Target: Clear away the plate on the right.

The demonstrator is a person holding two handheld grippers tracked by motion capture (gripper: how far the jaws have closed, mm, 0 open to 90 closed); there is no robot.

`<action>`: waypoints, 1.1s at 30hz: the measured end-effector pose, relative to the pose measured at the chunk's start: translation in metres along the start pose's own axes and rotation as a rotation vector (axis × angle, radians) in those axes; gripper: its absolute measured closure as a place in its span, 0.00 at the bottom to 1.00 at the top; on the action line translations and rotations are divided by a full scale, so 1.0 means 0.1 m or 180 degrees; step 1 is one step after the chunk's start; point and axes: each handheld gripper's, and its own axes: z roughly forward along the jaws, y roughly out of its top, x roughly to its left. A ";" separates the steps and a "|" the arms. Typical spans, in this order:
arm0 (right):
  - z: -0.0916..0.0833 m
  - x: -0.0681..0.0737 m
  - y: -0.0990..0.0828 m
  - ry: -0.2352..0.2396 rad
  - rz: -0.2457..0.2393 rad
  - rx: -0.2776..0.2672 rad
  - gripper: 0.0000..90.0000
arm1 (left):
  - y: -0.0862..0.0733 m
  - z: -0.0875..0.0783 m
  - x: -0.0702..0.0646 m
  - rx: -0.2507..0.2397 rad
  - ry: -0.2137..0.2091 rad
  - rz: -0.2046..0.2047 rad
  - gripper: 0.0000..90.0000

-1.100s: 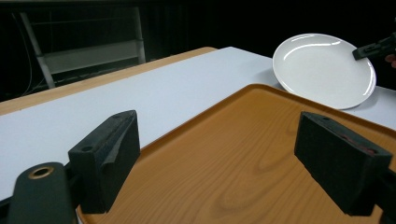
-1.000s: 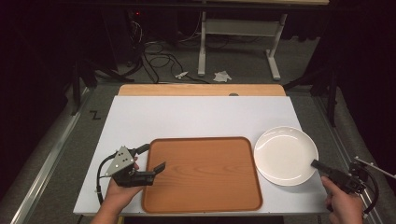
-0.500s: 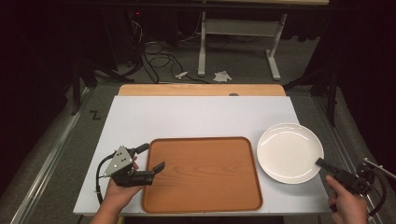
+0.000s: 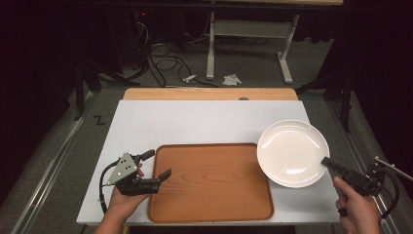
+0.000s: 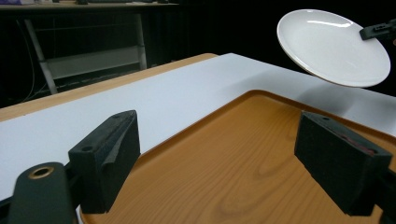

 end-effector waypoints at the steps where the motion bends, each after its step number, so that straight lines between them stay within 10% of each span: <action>1: 0.02 0.02 0.01 0.0012 0.0007 0.0014 1.00 | 0.00 0.00 0.00 -0.0006 -0.0001 -0.0002 0.16; 33: 0.91 0.51 -0.38 0.0493 -0.0072 0.0683 0.99 | -0.07 -0.10 0.04 0.0052 0.0198 -0.0068 0.02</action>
